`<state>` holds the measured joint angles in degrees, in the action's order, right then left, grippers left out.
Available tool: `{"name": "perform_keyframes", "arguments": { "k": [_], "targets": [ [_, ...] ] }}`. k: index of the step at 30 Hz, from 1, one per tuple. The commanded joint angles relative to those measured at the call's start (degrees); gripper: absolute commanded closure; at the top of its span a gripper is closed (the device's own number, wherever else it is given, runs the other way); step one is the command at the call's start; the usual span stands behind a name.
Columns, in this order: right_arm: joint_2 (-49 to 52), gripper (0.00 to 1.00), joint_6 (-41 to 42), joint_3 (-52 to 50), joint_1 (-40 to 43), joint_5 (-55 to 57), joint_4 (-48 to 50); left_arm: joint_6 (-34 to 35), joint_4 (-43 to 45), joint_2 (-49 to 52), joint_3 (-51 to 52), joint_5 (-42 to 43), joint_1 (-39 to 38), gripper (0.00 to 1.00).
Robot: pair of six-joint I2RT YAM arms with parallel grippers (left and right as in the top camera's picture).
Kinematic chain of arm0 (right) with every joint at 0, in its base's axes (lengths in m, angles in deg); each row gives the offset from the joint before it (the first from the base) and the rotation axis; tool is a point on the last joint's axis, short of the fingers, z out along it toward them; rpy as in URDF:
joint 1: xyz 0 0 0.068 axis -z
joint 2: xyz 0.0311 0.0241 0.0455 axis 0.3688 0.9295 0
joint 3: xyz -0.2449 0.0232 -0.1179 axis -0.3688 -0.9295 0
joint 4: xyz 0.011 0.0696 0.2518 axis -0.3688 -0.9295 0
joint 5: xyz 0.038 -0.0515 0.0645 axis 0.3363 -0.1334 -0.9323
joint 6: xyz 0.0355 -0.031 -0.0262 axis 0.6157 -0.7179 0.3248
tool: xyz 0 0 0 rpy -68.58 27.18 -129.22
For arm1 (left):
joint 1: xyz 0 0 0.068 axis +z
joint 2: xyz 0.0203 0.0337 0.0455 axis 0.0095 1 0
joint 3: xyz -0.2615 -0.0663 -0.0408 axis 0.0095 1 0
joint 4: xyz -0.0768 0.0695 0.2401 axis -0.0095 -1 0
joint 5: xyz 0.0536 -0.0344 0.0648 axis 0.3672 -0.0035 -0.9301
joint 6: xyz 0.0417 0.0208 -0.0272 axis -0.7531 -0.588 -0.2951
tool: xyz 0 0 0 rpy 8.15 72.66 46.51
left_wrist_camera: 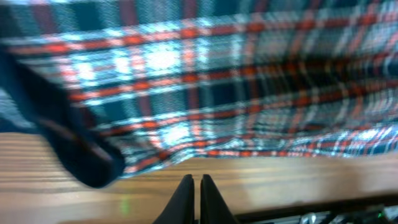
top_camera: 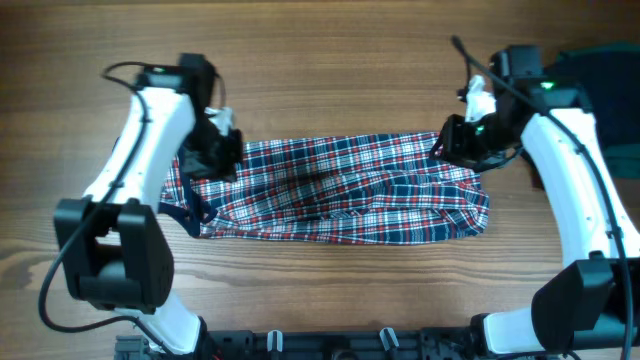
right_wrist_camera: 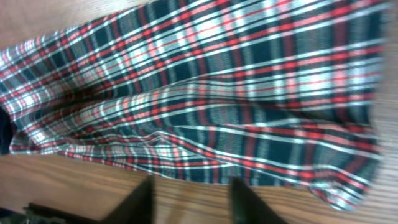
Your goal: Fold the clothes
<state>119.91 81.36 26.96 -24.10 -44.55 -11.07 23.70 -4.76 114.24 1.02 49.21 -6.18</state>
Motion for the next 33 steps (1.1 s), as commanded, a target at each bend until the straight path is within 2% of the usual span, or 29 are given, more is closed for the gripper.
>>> {"name": "perform_keyframes", "arguments": {
  "k": [1, 2, 4, 15, 21, 26, 31, 33],
  "targets": [
    [0.0, 0.83, 3.2, -3.9, -1.9, 0.6, 4.7, 4.9, 5.3, -1.2, 6.9, 1.4, -5.1, 0.96],
    [0.0, 0.91, 3.1, -4.9, -1.9, 0.5, 6.4, 5.9, 7.5, -1.2, 8.6, 1.4, -5.9, 0.96],
    [0.0, 0.96, 3.0, -6.9, -1.9, 0.6, 10.2, 6.2, 12.3, -1.2, 10.7, 1.5, -6.8, 0.96],
    [0.0, 0.96, 4.6, -18.9, -1.9, 0.3, 26.4, 9.0, 24.6, -1.2, 19.5, 2.1, -7.0, 0.96],
    [0.0, 0.96, 7.0, -24.7, -1.9, 0.6, 31.1, 9.1, 21.1, -1.2, 20.4, 2.0, -7.0, 0.96],
    [0.0, 0.96, 10.6, -29.1, -1.9, 4.6, 35.8, 9.3, 17.3, -1.2, 20.5, -2.1, -7.0, 0.96],
    [0.0, 0.96, 12.9, -29.6, -1.9, 7.1, 36.1, 9.3, 16.8, -1.2, 20.5, -4.7, -6.9, 0.96],
    [0.0, 0.96, 18.9, -29.6, -1.8, 10.8, 33.4, 10.4, 16.2, -1.2, 20.5, -5.6, -6.9, 0.96]
  ]
}}
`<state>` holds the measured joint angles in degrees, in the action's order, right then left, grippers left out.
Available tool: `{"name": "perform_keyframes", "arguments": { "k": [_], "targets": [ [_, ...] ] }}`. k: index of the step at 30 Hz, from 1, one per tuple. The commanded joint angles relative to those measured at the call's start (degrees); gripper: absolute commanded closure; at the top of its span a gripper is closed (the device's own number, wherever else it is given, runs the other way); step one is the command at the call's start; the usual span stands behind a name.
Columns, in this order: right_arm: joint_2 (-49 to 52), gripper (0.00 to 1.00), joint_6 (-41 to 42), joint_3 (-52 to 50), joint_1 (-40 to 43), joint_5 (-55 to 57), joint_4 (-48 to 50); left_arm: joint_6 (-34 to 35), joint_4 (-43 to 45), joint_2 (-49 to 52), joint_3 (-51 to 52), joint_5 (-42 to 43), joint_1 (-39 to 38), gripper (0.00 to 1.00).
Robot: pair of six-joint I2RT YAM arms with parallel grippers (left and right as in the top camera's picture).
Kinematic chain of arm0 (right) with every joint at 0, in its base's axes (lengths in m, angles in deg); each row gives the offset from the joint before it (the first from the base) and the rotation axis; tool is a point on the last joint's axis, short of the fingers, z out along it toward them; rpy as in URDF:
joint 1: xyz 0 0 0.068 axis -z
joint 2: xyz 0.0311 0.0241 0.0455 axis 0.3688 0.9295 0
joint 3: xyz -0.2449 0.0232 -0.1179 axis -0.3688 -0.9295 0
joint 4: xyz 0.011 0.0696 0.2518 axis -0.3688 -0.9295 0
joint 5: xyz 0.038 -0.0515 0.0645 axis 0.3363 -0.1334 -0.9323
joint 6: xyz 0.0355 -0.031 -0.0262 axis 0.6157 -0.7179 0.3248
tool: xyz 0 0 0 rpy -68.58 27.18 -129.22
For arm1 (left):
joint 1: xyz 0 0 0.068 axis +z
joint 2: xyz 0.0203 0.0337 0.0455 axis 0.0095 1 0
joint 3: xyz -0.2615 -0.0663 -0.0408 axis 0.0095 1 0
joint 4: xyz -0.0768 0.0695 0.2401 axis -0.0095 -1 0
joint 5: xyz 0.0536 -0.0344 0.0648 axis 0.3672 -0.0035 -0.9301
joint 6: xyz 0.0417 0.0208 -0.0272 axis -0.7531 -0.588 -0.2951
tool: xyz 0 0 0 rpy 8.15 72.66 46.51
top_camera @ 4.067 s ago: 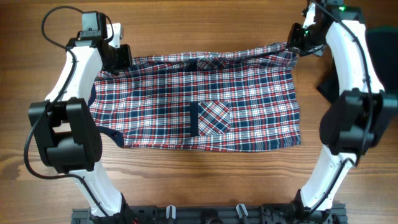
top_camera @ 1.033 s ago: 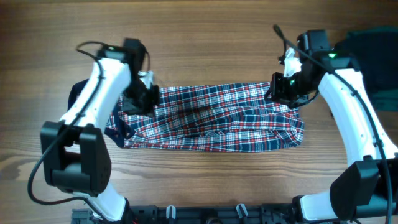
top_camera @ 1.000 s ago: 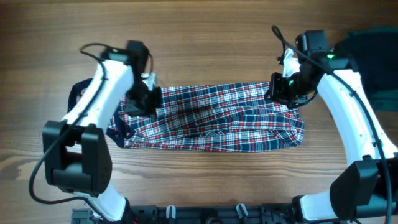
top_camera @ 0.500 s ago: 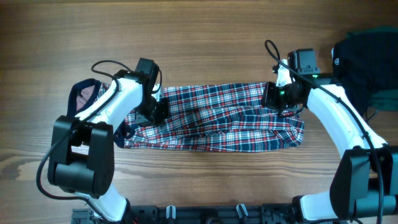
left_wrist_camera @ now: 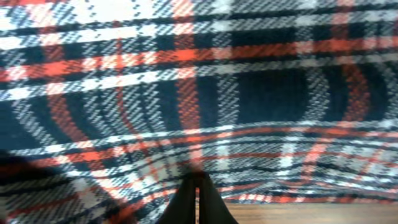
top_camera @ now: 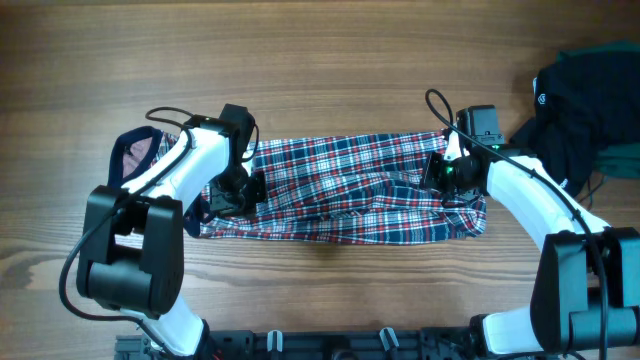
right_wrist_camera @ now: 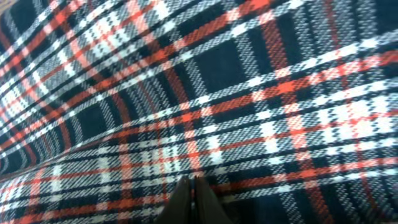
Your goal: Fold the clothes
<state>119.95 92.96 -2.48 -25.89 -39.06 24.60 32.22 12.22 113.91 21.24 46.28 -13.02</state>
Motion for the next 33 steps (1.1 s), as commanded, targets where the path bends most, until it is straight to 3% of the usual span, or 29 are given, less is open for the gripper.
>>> {"name": "perform_keyframes", "arguments": {
  "k": [1, 4, 13, 15, 17, 23, 26, 28, 33],
  "targets": [
    [0.0, 0.96, 10.0, -0.2, 0.0, 7.3, -4.0, 2.7, -0.8, -0.8, 0.3, -3.4, 0.0, 0.96],
    [0.0, 0.96, 18.3, -0.2, 0.0, 16.1, -11.5, 6.6, -0.7, -0.8, 0.3, -6.9, 0.0, 0.96],
    [0.0, 0.96, 18.3, 0.0, 0.0, 10.8, -9.3, 6.3, 2.1, -2.9, -8.3, -5.6, -2.0, 0.96],
    [0.0, 0.96, 18.3, 0.0, 0.0, 10.3, -9.1, 4.3, 6.6, -3.7, -9.8, -0.2, -3.3, 0.96],
    [0.0, 0.96, 18.1, 0.0, 0.0, 10.1, -9.1, 3.5, 13.5, -3.3, -9.8, 10.6, -5.9, 0.96],
    [0.0, 0.96, 15.4, 0.0, 0.0, 6.4, -7.2, 9.6, 25.1, -0.2, -9.8, 14.4, -15.5, 0.96],
    [0.0, 0.96, 15.4, 0.0, 0.0, 6.5, -7.0, 13.4, 31.2, -0.2, -9.8, 13.4, -20.5, 0.96],
    [0.0, 0.96, 15.4, 0.0, 0.0, 6.5, -7.0, 17.3, 33.5, 0.1, -9.8, 7.8, -23.6, 0.96],
    [0.0, 0.96, 15.3, 0.0, 0.0, 6.4, -6.6, 17.5, 35.7, 4.0, -9.8, 4.3, -25.4, 0.96]
  ]
}}
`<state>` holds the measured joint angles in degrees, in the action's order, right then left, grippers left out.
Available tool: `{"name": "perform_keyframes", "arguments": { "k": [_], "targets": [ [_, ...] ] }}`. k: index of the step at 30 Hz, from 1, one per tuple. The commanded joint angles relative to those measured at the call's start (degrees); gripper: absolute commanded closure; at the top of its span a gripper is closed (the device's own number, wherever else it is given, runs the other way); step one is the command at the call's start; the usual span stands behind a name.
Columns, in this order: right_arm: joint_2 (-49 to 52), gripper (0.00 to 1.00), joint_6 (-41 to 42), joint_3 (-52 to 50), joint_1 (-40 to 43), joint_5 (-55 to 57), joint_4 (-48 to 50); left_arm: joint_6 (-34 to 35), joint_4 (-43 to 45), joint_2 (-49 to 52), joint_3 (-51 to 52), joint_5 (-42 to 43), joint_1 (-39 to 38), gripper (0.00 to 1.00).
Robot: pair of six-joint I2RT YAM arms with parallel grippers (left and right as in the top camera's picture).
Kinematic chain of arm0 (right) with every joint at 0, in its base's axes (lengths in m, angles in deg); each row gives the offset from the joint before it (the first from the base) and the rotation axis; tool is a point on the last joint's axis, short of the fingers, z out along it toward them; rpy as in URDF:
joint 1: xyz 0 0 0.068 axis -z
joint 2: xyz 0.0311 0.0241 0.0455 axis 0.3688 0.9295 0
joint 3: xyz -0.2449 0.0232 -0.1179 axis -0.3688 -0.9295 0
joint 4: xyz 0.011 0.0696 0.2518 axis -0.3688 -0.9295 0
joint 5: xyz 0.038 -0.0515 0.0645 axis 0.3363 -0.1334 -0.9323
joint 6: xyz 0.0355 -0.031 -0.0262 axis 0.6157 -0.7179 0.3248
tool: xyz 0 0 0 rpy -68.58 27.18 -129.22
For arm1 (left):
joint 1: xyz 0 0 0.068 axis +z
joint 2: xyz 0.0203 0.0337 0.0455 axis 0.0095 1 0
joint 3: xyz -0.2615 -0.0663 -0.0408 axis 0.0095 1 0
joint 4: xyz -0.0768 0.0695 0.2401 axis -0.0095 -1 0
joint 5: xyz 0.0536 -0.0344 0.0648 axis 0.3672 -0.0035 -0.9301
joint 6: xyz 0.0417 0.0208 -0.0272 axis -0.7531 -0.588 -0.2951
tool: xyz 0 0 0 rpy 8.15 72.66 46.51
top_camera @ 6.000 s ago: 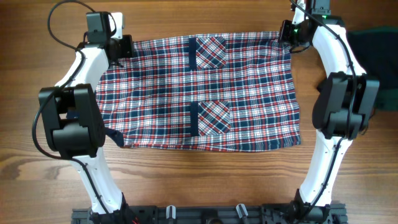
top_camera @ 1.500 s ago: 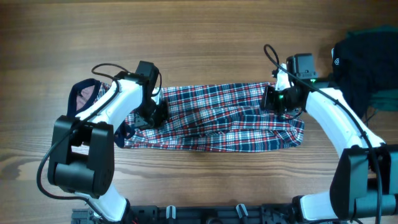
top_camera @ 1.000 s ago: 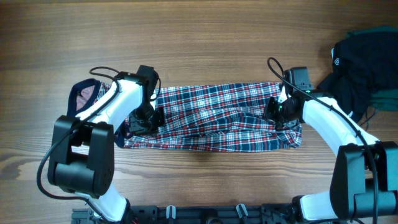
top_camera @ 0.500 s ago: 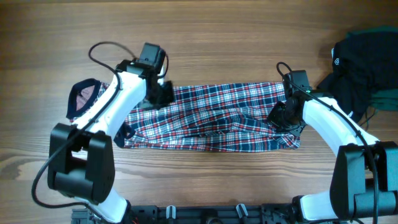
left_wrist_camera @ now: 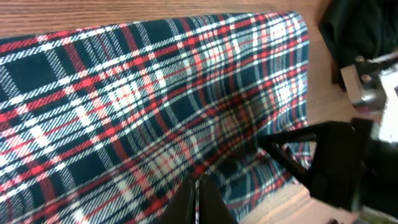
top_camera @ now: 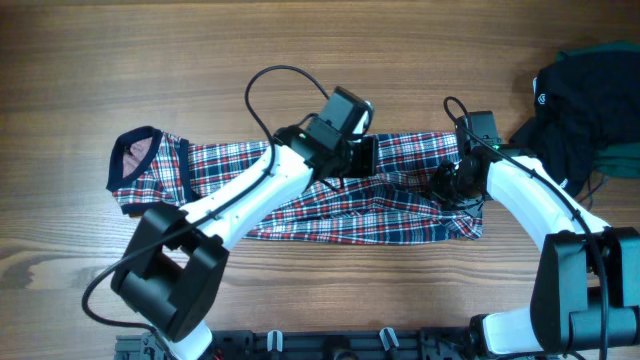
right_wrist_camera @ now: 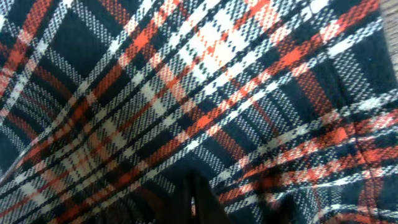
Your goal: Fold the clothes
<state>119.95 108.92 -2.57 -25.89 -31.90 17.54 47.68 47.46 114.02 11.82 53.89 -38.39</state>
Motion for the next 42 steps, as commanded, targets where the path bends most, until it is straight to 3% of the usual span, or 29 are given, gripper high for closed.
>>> {"name": "perform_keyframes", "arguments": {
  "k": [1, 7, 13, 18, 23, 26, 31, 32, 34, 36, 38, 42],
  "targets": [
    [0.0, 0.96, -0.6, 0.1, 0.0, -0.7, 0.4, 2.1, 0.5, 5.4, -0.4, -3.3, 0.0, 0.96],
    [0.0, 0.96, -0.7, 0.1, 0.0, -0.7, 0.3, 3.3, -3.1, 9.2, -0.4, 3.8, 0.1, 0.96],
    [0.0, 0.96, -0.6, 0.1, 0.0, 1.3, 0.5, 2.8, -16.6, 8.7, -0.5, 4.3, 1.8, 0.96],
    [0.0, 0.96, -0.6, 0.1, 0.0, 1.9, 1.4, -3.5, -22.2, 6.4, -0.5, 3.7, 6.7, 0.96],
    [0.0, 0.96, -0.3, 0.1, 0.0, 6.7, 1.1, -6.6, -27.7, 3.6, -0.5, -3.0, 11.3, 0.96],
    [0.0, 0.95, 3.9, 0.1, 0.7, 10.3, -0.1, -9.0, -35.1, 3.5, -0.5, -7.7, 13.9, 0.96],
    [0.0, 0.96, 1.9, 0.1, 2.4, 7.8, 0.5, -8.2, -41.1, 3.5, -0.5, -10.5, 15.1, 0.96],
    [0.0, 0.94, 1.3, 0.1, 2.4, 7.6, 0.4, -8.2, -42.3, 3.5, -0.5, -12.0, 15.1, 0.93],
    [0.0, 0.83, 0.6, 0.1, 2.4, 7.6, 0.5, -8.1, -44.4, 3.5, -0.5, -17.9, 15.1, 0.63],
    [0.0, 0.67, 0.6, 0.1, 2.4, 7.5, 1.1, -4.5, -43.4, 3.5, -0.5, -20.6, 15.9, 0.25],
    [0.0, 0.59, 0.6, 0.1, 2.4, 7.4, 1.2, -0.3, -41.9, 3.5, -0.5, -17.9, 17.4, 0.21],
    [0.0, 0.52, -1.3, 0.1, 2.4, 7.5, 0.9, 8.2, -42.0, 3.2, 0.1, -17.4, 19.8, 0.21]
  ]
}}
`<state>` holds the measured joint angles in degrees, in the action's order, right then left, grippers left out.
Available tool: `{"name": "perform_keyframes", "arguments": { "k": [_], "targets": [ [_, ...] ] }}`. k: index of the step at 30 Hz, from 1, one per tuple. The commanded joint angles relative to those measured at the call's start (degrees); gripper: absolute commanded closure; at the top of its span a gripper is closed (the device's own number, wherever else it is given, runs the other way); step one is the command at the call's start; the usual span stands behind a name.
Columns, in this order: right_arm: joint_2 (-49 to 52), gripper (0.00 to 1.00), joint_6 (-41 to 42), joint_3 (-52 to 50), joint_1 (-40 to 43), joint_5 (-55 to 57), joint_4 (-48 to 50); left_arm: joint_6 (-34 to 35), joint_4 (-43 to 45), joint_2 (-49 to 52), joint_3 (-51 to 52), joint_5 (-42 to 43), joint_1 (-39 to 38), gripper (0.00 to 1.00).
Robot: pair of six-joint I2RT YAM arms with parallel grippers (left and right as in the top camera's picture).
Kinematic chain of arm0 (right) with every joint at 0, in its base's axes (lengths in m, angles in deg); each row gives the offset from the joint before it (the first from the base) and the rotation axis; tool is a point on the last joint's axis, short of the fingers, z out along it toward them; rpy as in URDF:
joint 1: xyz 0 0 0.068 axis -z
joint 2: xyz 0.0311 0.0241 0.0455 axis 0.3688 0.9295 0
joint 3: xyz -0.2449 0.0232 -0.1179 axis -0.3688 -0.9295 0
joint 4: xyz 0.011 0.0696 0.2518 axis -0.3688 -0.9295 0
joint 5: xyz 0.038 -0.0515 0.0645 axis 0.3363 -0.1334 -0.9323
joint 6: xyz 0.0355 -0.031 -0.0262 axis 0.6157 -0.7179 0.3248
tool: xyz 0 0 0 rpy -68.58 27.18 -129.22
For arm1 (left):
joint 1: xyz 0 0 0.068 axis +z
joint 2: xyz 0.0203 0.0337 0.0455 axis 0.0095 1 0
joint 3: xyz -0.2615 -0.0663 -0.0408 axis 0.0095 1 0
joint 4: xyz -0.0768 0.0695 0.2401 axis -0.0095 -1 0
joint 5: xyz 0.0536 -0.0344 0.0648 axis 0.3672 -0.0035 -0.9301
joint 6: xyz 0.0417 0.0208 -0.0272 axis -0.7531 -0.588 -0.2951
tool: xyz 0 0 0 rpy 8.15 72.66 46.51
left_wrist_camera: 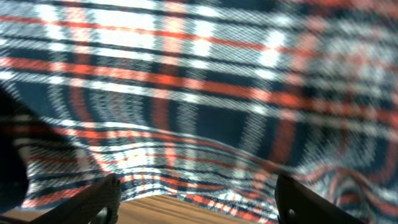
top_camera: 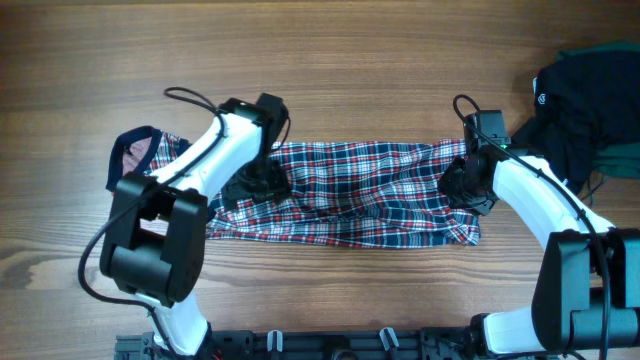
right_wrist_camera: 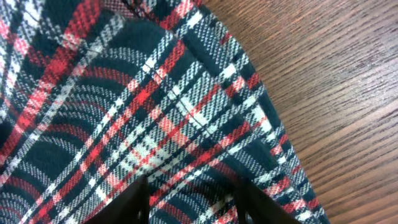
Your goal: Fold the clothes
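Observation:
A red, white and navy plaid garment (top_camera: 370, 190) lies stretched left to right on the wooden table (top_camera: 320, 60). Its dark navy band end (top_camera: 130, 160) sticks out at the left. My left gripper (top_camera: 262, 180) is low over the garment's left part. In the left wrist view it (left_wrist_camera: 202, 208) stands wide open above plaid cloth (left_wrist_camera: 186, 93), with a strip of wood below. My right gripper (top_camera: 462, 185) is at the garment's right end. In the right wrist view it (right_wrist_camera: 193, 208) is open, with plaid cloth (right_wrist_camera: 124, 93) between its fingers.
A pile of dark clothes (top_camera: 575, 105) with a teal piece (top_camera: 600, 55) lies at the table's far right, close behind my right arm. The arms' mounting rail (top_camera: 330, 345) runs along the front edge.
My left gripper was shut over the garment's right-middle, near the right gripper. Now it is open, back over the left part. The right gripper has opened at the right end.
First my left gripper was shut at the garment's left end and the right open at its right end. Then both were shut, low on the cloth, with the navy band end spread out to the left. Then the left reached right. Now both are open.

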<state>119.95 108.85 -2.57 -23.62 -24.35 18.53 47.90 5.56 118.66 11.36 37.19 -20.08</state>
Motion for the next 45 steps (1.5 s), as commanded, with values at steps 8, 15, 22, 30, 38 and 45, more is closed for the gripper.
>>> {"name": "perform_keyframes", "arguments": {
  "k": [8, 15, 22, 30, 38, 45],
  "targets": [
    [0.0, 0.44, -1.2, 0.1, 0.1, -0.1, 2.2, 11.9, -4.0, -14.2, 0.9, -4.9, 1.8, 0.24],
    [0.0, 0.43, -1.9, 0.1, 0.1, -0.5, 4.2, 18.1, 1.8, -28.2, 13.2, -5.9, 3.7, 0.25],
    [0.0, 0.43, -2.1, 0.1, 0.1, -2.5, 4.9, 23.1, 9.9, -35.2, 23.5, -3.0, 5.1, 0.22],
    [0.0, 0.43, -3.8, 0.1, 0.1, -3.1, 4.8, 24.2, 23.3, -35.1, 34.1, 0.4, 6.9, 0.22],
    [0.0, 0.43, -3.8, 0.1, 0.1, -3.3, 4.6, 22.1, 29.5, -34.8, 36.7, -0.3, 8.9, 0.25],
    [0.0, 0.43, -4.0, 0.1, 0.1, -3.3, 4.0, 22.1, 32.7, -34.6, 39.1, -1.3, 8.9, 0.36]
  ]
}}
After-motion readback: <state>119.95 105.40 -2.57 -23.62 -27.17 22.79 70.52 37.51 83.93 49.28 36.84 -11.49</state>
